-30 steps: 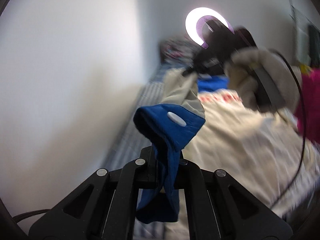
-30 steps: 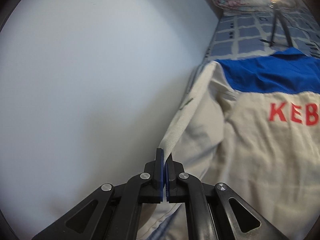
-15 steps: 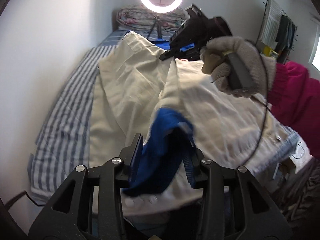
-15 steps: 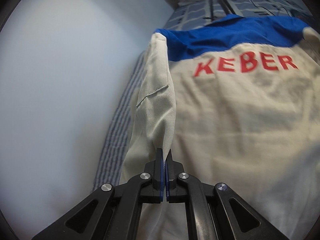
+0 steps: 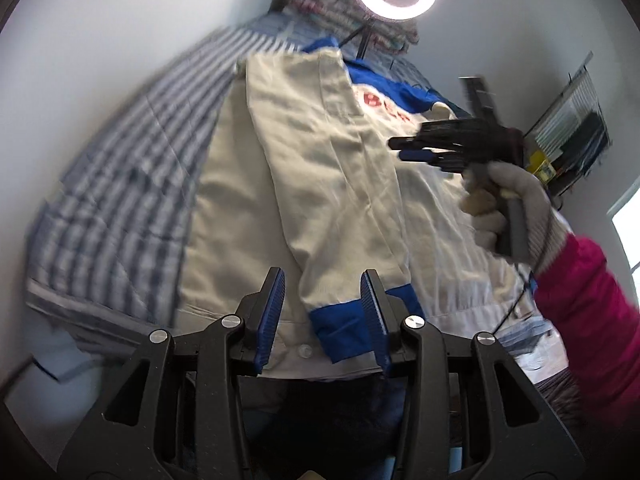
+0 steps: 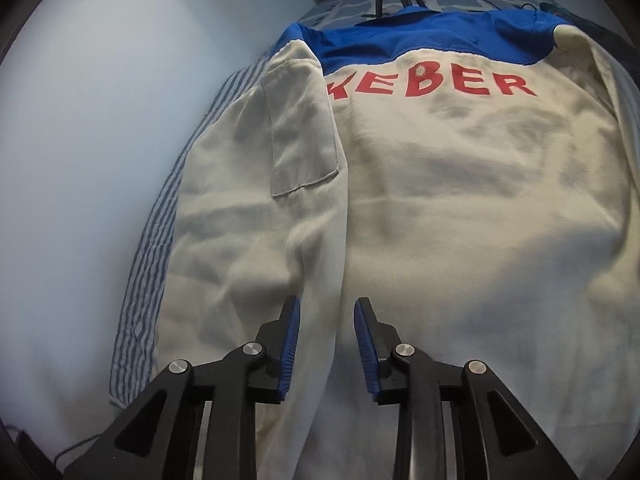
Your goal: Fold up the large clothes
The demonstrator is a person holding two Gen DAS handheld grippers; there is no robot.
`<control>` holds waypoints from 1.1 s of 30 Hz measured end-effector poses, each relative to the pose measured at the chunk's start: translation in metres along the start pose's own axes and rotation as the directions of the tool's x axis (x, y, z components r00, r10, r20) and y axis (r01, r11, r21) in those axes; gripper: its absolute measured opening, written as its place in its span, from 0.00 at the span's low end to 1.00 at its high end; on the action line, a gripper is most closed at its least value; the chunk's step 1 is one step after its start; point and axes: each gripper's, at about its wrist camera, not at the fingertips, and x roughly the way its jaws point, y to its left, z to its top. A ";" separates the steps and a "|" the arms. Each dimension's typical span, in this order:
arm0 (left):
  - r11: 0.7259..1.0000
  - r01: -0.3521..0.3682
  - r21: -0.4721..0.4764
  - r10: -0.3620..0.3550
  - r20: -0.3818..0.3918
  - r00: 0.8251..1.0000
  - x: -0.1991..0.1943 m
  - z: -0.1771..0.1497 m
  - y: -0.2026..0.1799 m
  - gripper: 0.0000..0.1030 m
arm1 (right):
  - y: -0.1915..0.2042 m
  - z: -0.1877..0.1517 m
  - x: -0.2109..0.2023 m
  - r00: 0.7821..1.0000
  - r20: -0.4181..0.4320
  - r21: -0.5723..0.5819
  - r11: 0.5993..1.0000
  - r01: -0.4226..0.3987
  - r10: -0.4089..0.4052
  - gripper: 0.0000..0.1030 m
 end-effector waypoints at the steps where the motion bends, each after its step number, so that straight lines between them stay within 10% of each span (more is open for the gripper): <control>1: 1.000 0.013 -0.022 -0.014 -0.012 1.000 0.005 0.001 0.002 0.39 | 0.001 -0.006 -0.005 1.000 -0.003 -0.013 1.000 -0.003 0.003 0.30; 10: 0.979 0.052 -0.199 -0.076 -0.118 0.990 0.058 0.005 0.025 0.39 | 0.002 -0.084 -0.023 0.992 -0.102 -0.049 0.996 -0.080 0.075 0.49; 24: 0.923 0.113 -0.367 -0.165 -0.112 0.980 0.086 0.010 0.046 0.46 | 0.006 -0.133 -0.007 0.965 -0.188 -0.036 0.981 -0.192 0.182 0.51; 27: 0.929 0.113 -0.353 -0.164 -0.116 0.980 0.090 0.012 0.041 0.14 | 0.006 -0.137 -0.005 0.959 -0.196 -0.028 0.976 -0.216 0.206 0.51; 33: 0.959 0.066 -0.277 -0.094 -0.090 0.991 0.085 0.014 0.028 0.00 | 0.015 -0.147 0.002 0.932 -0.229 -0.018 0.956 -0.294 0.282 0.17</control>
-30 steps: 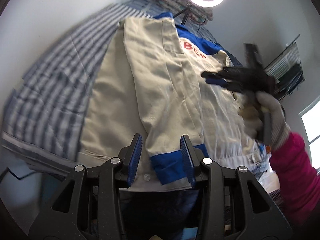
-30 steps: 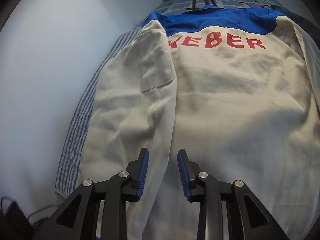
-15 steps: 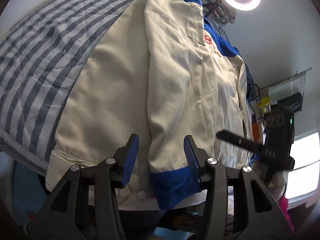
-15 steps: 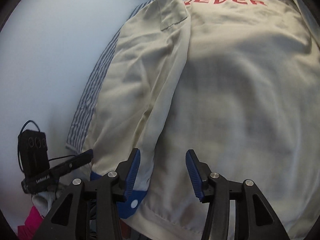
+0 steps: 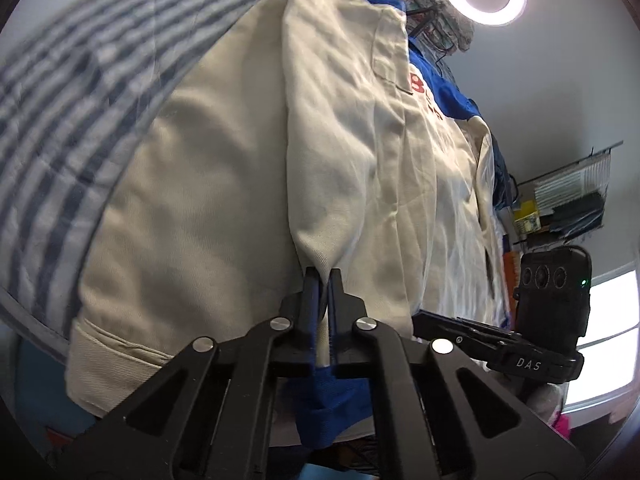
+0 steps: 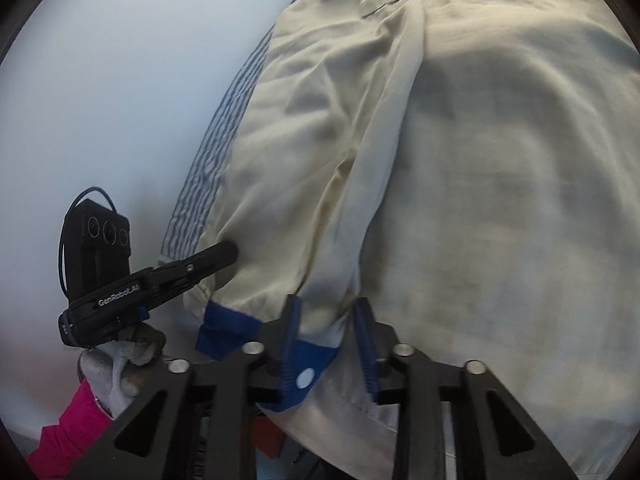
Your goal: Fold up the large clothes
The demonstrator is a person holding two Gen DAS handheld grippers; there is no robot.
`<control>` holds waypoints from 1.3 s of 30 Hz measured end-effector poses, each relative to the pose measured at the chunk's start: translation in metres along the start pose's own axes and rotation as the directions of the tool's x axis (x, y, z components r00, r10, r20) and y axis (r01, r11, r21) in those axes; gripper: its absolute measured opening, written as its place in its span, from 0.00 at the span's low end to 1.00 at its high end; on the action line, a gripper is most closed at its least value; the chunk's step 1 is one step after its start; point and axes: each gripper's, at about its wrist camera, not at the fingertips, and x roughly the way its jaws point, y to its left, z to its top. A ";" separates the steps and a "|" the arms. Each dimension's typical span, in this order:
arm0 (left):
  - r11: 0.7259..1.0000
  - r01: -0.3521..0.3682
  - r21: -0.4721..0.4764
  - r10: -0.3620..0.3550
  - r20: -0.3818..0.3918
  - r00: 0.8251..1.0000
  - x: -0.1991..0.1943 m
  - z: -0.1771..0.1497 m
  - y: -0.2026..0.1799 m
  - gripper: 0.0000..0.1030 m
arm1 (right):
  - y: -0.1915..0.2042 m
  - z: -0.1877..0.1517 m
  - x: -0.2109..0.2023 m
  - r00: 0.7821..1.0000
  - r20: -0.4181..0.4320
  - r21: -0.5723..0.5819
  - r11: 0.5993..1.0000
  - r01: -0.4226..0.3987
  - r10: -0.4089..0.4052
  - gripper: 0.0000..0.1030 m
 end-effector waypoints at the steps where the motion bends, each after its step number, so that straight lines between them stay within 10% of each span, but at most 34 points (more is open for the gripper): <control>1: 1.000 -0.003 0.012 0.003 0.011 1.000 -0.003 0.000 -0.002 0.00 | 0.002 -0.001 0.001 1.000 -0.001 0.000 1.000 -0.014 0.014 0.12; 10: 0.997 -0.081 0.004 0.080 0.146 0.986 -0.061 0.002 0.021 0.00 | 0.047 -0.010 0.014 0.989 -0.040 -0.026 0.989 -0.143 0.142 0.00; 31: 0.988 -0.146 -0.042 0.149 0.088 0.985 -0.049 -0.009 0.060 0.00 | 0.085 -0.012 0.041 0.989 -0.125 -0.231 0.972 0.047 -0.077 0.08; 34: 0.991 -0.125 -0.046 0.129 0.106 0.986 -0.060 -0.011 0.060 0.03 | 0.100 -0.012 0.015 0.994 -0.072 -0.292 0.955 0.056 -0.081 0.25; 39: 0.993 -0.117 -0.004 0.117 0.117 0.986 -0.064 -0.022 0.051 0.27 | 0.114 0.018 -0.026 0.991 0.094 -0.331 0.936 0.122 -0.096 0.25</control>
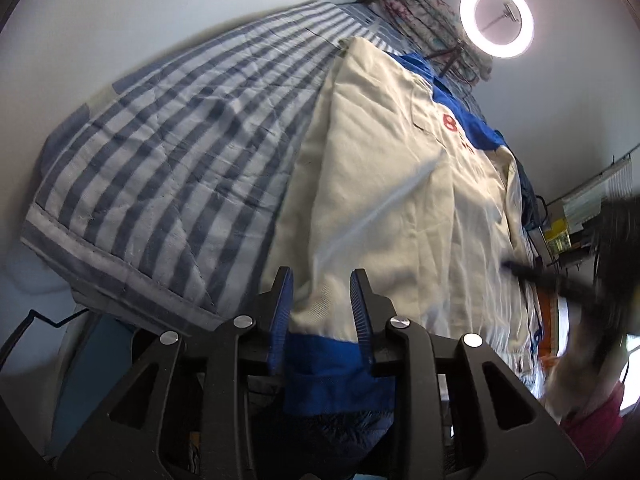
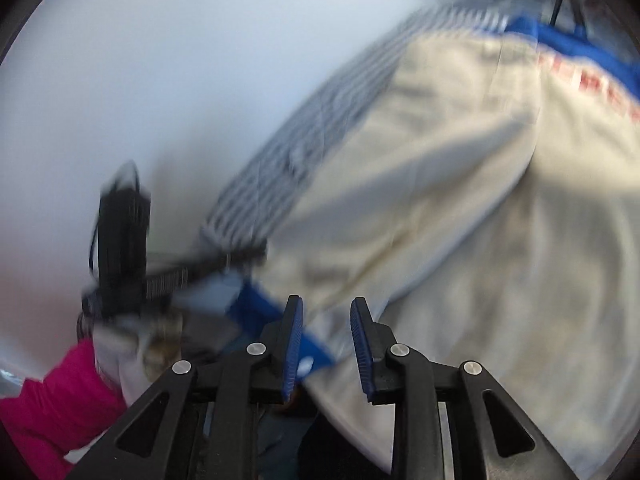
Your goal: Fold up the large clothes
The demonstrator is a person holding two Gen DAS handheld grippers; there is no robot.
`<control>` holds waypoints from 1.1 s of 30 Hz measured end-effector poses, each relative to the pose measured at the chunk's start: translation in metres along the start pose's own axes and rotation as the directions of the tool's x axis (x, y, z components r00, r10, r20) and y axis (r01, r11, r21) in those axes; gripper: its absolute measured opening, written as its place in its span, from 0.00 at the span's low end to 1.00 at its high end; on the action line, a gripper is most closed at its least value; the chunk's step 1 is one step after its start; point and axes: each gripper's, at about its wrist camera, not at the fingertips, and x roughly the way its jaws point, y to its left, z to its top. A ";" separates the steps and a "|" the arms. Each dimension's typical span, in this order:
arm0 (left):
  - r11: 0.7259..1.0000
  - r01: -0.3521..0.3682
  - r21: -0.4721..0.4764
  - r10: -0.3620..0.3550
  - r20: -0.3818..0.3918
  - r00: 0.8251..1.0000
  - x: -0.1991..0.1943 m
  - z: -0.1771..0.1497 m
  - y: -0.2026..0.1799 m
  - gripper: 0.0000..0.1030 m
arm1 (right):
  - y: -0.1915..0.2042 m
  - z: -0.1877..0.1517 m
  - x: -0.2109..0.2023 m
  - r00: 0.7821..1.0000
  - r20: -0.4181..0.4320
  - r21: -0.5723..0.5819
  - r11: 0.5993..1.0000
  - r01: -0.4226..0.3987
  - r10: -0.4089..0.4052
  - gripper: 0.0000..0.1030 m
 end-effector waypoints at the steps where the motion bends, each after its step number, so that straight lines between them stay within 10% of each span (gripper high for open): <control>1: 1.000 0.005 0.003 -0.005 -0.005 1.000 0.001 -0.001 -0.001 0.27 | -0.005 0.010 0.001 1.000 0.016 0.002 1.000 0.016 -0.016 0.25; 13: 0.999 -0.009 0.036 0.010 -0.029 1.000 0.013 -0.005 -0.008 0.27 | -0.030 0.138 0.066 0.990 0.036 0.106 0.986 0.128 -0.133 0.35; 25: 1.000 0.005 0.026 -0.003 -0.041 0.999 0.015 -0.005 0.003 0.07 | -0.030 0.221 0.132 0.959 0.028 0.126 0.952 0.277 -0.283 0.48; 33: 0.999 0.014 0.029 -0.013 -0.051 0.999 0.016 -0.005 0.005 0.06 | -0.037 0.255 0.171 0.901 -0.020 0.089 0.897 0.433 -0.433 0.47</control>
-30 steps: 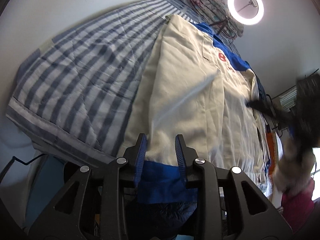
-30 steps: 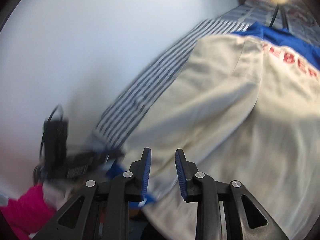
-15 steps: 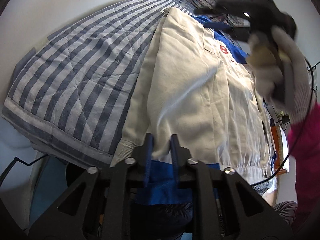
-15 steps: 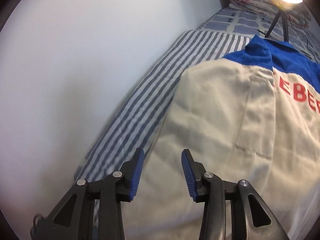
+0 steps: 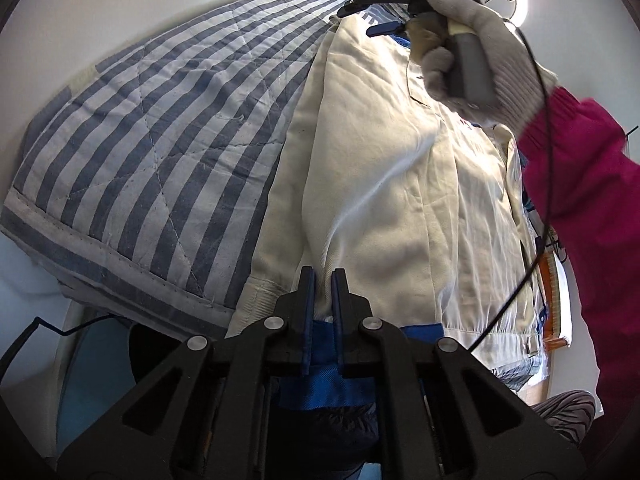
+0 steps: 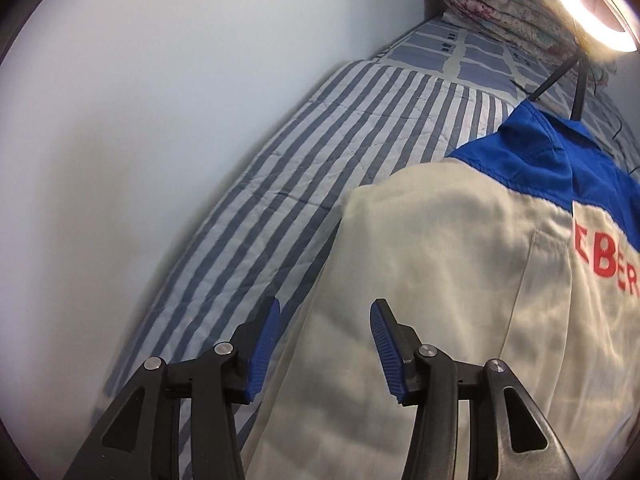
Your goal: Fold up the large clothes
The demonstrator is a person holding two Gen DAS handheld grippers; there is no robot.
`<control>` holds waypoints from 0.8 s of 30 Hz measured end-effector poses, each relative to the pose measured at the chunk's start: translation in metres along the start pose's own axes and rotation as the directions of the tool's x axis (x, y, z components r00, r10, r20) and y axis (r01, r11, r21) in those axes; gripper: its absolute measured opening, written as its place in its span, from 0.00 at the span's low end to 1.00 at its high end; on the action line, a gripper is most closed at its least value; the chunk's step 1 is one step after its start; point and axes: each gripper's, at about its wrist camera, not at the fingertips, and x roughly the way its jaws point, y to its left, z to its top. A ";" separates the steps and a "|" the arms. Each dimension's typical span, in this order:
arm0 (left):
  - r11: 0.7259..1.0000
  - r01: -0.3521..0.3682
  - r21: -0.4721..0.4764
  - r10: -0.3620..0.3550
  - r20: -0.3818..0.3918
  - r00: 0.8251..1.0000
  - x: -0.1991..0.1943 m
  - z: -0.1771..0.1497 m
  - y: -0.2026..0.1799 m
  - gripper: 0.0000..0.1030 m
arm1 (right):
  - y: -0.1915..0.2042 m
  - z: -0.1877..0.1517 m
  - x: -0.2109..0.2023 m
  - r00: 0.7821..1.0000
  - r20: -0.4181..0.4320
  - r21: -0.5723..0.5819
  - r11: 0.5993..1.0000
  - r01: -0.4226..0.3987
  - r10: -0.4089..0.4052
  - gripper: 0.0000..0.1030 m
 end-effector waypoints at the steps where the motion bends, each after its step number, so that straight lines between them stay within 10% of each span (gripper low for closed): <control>1: 1.000 0.001 -0.001 -0.001 -0.001 1.000 0.000 0.000 0.000 0.06 | -0.001 0.004 0.005 1.000 0.002 -0.001 1.000 0.018 -0.018 0.47; 6: 1.000 -0.007 0.019 0.007 -0.002 1.000 0.002 -0.001 -0.002 0.05 | 0.000 0.015 0.021 0.998 -0.014 -0.005 0.999 0.054 -0.054 0.43; 11: 0.999 -0.015 0.037 0.015 0.000 1.000 0.003 -0.002 -0.005 0.04 | 0.004 0.016 0.025 0.998 -0.014 -0.022 0.998 0.065 -0.066 0.00; 24: 0.999 -0.042 0.033 0.042 0.017 0.999 -0.008 -0.004 0.001 0.02 | -0.010 0.030 0.047 0.993 0.014 0.140 0.983 -0.120 0.119 0.00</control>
